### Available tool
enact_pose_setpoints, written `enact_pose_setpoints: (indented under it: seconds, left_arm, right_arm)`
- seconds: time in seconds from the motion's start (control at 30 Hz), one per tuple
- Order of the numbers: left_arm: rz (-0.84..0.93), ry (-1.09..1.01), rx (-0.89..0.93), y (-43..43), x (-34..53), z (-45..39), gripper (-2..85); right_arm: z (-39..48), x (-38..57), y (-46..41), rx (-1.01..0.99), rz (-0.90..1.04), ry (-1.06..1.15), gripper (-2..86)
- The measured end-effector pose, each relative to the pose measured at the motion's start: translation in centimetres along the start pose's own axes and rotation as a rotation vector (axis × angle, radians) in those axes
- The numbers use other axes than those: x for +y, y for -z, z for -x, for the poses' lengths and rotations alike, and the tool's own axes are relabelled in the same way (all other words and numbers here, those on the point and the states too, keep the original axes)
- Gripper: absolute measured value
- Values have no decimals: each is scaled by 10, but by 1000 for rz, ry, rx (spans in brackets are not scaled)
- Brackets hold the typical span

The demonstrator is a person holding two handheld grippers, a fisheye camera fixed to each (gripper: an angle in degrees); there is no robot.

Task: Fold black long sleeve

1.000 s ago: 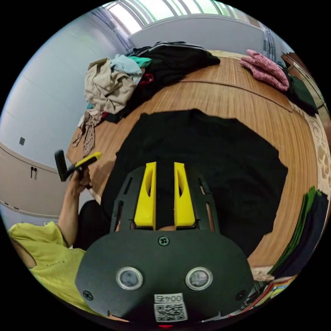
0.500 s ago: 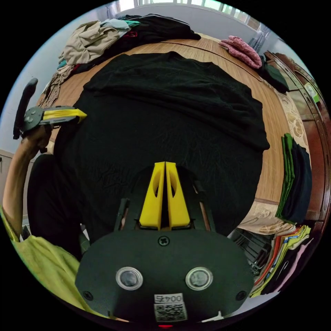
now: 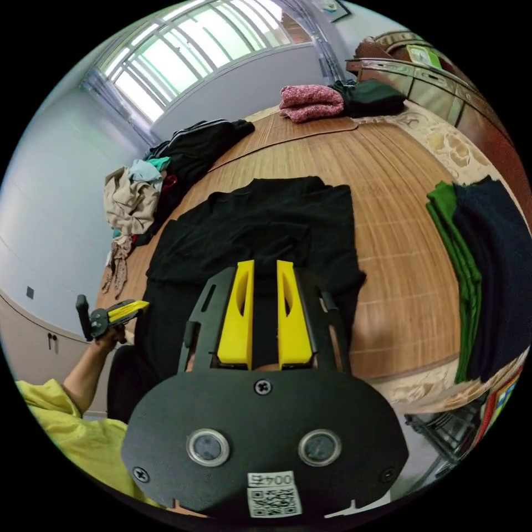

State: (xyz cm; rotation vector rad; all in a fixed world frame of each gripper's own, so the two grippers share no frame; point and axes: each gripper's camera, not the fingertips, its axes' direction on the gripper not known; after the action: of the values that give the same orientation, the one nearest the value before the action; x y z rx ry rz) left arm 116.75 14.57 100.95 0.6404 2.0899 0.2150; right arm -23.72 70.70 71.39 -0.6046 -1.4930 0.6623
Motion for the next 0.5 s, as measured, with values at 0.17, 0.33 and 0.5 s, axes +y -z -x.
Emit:
enact_pose_setpoints:
  seconds: [0.17,0.33,0.5]
  left_arm:
    - [16,34,68,-1,1,3,6]
    - [29,48,65,-5,2,-3,7]
    - [41,85,84,-11,7,-3,7]
  right_arm:
    - [-27,-12,-15,-46,59,-1,84]
    - [-36,-11,-26,-57,131,9,40]
    - [-26,23,-6,-11,169,107,27]
